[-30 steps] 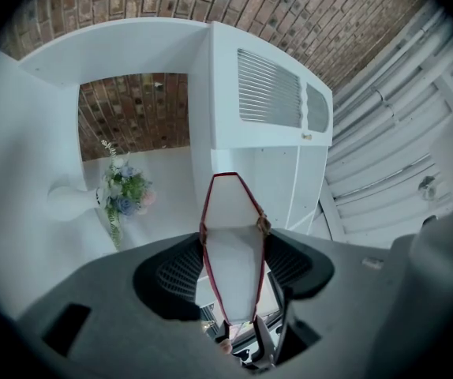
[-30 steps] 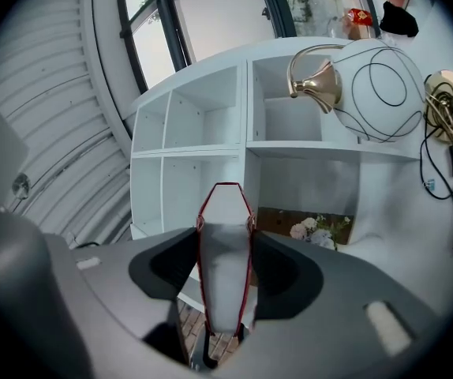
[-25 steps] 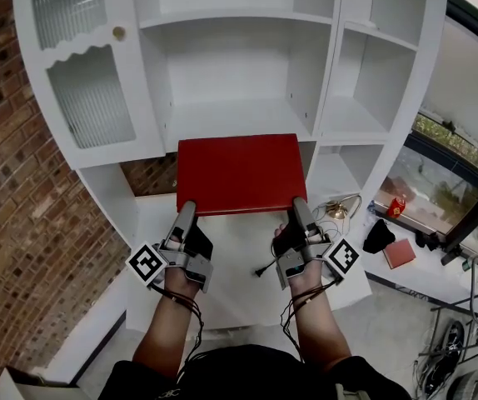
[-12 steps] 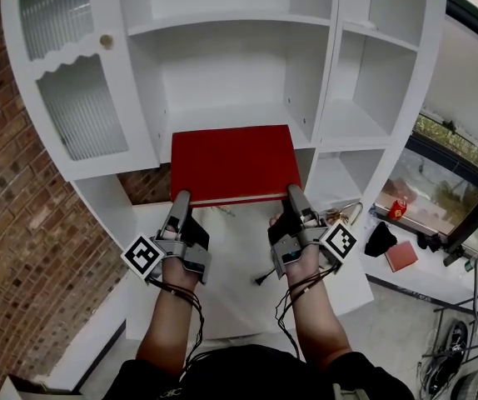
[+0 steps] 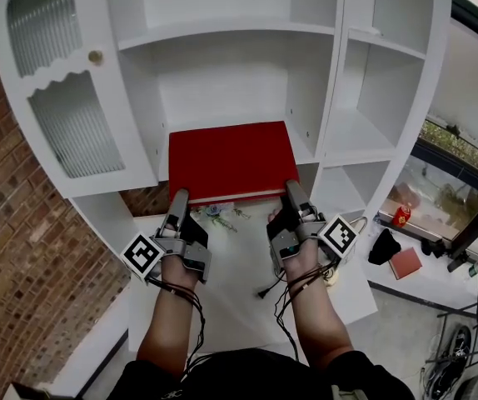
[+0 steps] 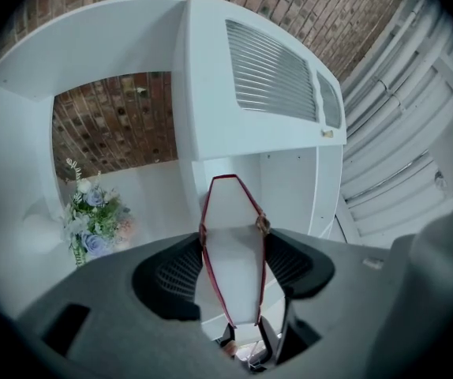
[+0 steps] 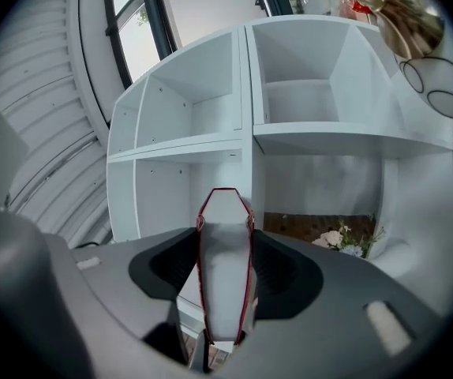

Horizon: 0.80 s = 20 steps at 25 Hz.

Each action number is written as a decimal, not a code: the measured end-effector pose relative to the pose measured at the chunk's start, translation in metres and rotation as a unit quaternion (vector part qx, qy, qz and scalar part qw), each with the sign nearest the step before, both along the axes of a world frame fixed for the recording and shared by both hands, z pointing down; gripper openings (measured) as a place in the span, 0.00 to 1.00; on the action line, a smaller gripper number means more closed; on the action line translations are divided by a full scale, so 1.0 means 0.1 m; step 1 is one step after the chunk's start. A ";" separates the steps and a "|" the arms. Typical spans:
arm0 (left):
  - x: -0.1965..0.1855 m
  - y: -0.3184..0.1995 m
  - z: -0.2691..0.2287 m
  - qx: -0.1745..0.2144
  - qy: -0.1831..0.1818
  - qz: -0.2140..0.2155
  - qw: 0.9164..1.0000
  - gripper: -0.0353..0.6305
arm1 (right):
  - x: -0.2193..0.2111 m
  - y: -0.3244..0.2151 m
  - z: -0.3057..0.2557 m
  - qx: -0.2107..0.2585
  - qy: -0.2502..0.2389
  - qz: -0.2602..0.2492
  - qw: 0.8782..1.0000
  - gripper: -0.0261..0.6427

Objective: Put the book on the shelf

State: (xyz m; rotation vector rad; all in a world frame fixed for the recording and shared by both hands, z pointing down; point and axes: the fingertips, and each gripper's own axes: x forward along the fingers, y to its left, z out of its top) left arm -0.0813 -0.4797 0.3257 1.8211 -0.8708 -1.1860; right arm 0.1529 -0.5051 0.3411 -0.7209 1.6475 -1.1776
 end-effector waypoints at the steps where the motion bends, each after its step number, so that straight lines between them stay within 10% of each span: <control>1: -0.01 -0.03 -0.02 0.000 -0.003 -0.002 1.000 0.44 | -0.01 -0.04 -0.01 -0.001 0.001 0.001 1.000 0.38; 10: -0.14 -0.27 -0.10 -0.002 -0.110 -0.058 0.992 0.48 | -0.04 -0.30 -0.15 0.001 0.027 0.021 0.999 0.39; 20: -0.22 -0.34 -0.26 0.015 -0.256 -0.126 0.958 0.51 | 0.07 -0.44 -0.37 0.049 0.231 0.131 0.963 0.44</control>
